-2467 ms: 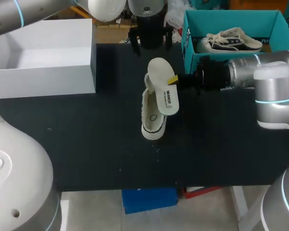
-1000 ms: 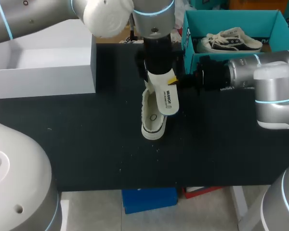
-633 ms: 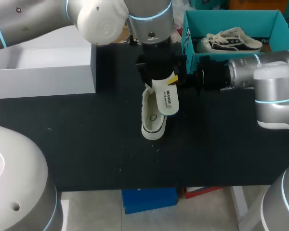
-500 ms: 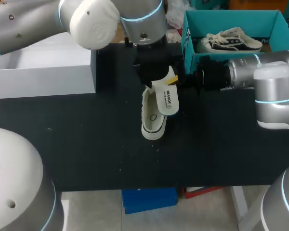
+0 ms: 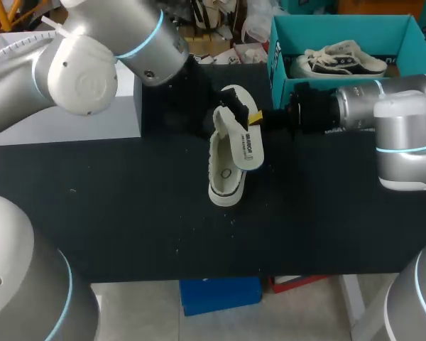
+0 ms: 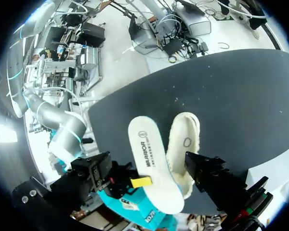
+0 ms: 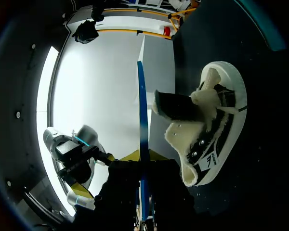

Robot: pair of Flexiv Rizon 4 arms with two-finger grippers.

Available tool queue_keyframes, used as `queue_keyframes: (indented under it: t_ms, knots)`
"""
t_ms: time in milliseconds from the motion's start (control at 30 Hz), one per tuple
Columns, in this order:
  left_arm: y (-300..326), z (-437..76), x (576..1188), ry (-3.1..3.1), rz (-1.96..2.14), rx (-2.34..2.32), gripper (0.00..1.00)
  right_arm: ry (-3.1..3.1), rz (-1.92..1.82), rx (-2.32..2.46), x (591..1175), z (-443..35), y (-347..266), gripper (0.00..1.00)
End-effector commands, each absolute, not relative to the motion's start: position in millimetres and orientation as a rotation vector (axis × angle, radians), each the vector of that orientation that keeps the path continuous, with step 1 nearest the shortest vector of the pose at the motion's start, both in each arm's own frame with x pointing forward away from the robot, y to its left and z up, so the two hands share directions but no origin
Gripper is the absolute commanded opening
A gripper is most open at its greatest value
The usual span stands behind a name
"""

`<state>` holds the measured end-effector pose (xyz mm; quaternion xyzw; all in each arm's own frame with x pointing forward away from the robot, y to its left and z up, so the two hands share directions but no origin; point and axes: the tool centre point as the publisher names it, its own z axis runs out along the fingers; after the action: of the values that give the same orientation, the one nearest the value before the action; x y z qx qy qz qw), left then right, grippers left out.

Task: Take the shoe out of the shoebox, open the shoe tongue, remove and reinsert the insole, then place the shoe into the shoebox

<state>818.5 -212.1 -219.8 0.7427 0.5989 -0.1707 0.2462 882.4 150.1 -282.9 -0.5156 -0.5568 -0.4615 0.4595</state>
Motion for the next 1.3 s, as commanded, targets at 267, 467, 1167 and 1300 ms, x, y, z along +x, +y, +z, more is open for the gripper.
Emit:
queue_keyframes:
  t_ms: [267, 467, 1167, 1300]
  knots:
    - [-203.0, -226.5, 817.8, 1.447, -0.718, 1.85, 1.0, -1.372, -1.134, -1.272, 882.8, -283.1, 151.3, 0.0]
    - [-196.9, -229.2, 818.6, 1.395, -0.946, 1.584, 1.0, -1.372, -1.134, -1.272, 882.8, -283.1, 151.3, 0.0]
    - [-197.3, -251.6, 847.9, 1.229, -1.006, 1.249, 1.0, -1.372, -1.134, -1.272, 882.8, -283.1, 151.3, 0.0]
    - [-199.9, -255.7, 858.2, 1.201, -1.013, 1.244, 0.94, -1.372, -1.134, -1.272, 882.8, -283.1, 151.3, 0.0]
